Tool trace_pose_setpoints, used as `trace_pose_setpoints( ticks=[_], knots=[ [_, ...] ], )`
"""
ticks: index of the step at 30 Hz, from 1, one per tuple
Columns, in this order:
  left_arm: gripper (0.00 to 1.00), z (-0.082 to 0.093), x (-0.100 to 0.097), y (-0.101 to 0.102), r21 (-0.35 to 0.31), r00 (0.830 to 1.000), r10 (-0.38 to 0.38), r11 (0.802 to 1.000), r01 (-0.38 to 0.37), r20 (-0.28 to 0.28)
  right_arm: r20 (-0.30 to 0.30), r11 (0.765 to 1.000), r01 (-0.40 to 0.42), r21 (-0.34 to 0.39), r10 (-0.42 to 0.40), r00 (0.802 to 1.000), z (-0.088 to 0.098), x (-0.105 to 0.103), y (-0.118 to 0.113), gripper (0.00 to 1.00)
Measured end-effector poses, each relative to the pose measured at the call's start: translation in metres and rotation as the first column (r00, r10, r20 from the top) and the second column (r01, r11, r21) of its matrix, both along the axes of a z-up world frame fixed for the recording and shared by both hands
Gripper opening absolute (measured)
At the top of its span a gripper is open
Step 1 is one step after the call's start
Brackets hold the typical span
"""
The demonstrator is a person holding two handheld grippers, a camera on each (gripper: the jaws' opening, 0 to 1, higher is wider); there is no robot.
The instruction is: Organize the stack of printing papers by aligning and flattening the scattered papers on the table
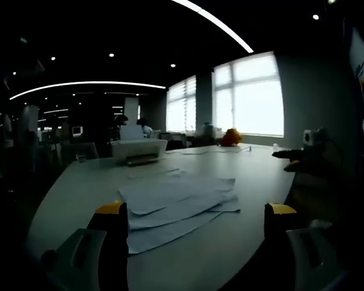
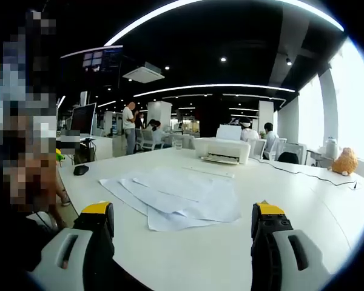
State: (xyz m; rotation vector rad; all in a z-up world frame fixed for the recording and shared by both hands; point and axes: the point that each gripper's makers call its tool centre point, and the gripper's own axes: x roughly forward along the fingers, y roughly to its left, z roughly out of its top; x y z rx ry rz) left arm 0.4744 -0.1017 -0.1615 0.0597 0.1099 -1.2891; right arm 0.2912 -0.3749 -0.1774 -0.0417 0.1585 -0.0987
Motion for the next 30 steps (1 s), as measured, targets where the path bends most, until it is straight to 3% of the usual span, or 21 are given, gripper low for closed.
trace_pose_setpoints(
  ticks=[30],
  knots=[
    [0.95, 0.0011, -0.0035, -0.0053, 0.01, 1.0, -0.001, 1.0, 0.001, 0.018, -0.006, 1.0, 0.006, -0.01, -0.006, 1.0, -0.0018, -0.0037, -0.0008, 0.89]
  ],
)
